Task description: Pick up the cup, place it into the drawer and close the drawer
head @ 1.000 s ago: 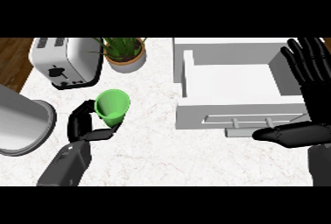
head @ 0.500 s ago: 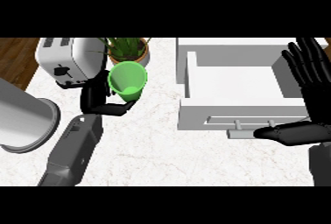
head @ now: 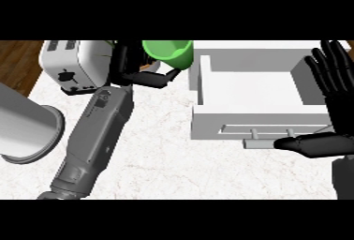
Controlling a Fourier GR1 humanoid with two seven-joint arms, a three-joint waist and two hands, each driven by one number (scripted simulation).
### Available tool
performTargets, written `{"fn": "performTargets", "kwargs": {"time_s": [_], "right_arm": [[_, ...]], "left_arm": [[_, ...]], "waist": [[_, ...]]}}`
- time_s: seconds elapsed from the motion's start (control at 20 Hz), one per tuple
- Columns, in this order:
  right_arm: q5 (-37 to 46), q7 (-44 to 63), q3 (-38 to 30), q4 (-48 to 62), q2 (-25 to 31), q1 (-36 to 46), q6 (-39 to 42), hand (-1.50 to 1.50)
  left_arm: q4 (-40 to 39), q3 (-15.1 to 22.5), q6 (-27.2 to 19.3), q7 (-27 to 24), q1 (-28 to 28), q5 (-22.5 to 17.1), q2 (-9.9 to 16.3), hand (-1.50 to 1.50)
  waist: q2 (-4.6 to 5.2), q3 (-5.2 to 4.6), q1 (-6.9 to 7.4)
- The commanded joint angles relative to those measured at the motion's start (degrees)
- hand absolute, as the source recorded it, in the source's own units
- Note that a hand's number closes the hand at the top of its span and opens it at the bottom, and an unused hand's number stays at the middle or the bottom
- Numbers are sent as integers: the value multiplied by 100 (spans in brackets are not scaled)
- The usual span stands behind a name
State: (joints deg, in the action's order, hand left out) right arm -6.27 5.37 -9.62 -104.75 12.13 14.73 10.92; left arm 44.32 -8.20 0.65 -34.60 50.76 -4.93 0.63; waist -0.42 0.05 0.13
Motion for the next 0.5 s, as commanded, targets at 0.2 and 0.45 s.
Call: {"fn": "performTargets", "kwargs": {"time_s": [0.2,0.45], "right_arm": [[286,-347,203,269,-140,-22,-37,-150],[123,-440,129,190,-129,-121,79,-150]], "left_arm": [[294,898,-1332,1630,1317,-369,-62,150],[-1077,1025,-1720,1829,2220,-652,-63,150]], "waist": [[36,-1,-78],[92,1,-272]]}}
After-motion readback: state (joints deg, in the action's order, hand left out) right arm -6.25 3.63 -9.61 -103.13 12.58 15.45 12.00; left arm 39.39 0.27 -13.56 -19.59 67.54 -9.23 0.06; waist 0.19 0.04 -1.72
